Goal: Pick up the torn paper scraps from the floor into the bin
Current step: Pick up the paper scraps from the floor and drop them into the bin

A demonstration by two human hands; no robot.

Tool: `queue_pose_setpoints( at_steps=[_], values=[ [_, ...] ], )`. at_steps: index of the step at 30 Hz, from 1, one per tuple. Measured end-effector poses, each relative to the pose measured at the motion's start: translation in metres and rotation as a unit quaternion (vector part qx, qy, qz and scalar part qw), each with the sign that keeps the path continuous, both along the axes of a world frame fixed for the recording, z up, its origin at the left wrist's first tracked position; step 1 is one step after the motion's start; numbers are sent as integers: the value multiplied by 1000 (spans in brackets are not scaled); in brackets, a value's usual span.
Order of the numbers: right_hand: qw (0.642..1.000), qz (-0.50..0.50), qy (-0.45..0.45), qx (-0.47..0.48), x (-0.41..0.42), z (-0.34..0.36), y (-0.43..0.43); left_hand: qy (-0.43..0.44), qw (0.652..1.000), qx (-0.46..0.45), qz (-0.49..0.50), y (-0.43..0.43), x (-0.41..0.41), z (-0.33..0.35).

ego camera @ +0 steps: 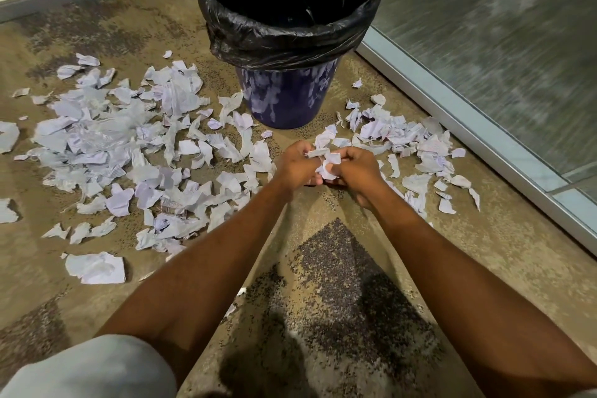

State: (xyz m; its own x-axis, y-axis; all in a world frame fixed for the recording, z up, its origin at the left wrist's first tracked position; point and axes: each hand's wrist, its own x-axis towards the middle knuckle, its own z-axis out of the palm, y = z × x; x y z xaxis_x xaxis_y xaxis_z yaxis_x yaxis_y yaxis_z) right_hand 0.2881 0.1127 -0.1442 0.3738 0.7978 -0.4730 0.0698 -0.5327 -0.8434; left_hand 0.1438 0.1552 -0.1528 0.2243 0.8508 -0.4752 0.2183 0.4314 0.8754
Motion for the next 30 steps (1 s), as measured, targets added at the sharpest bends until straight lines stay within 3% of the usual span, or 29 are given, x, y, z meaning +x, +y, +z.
queue_pose_setpoints(
  at_steps=[6,21,26,30],
  values=[
    [999,-20,-8,41,17,46,-9,-46,998,32,-4,-5,18,42],
    [964,16,26,266,23,231,19,-158,968,193,35,35,31,220],
    [960,40,6,278,-3,268,67,-167,965,192,58,68,0,261],
    [963,55,-39,261,-23,270,105,-166,974,132,84,98,-19,268]
  ],
)
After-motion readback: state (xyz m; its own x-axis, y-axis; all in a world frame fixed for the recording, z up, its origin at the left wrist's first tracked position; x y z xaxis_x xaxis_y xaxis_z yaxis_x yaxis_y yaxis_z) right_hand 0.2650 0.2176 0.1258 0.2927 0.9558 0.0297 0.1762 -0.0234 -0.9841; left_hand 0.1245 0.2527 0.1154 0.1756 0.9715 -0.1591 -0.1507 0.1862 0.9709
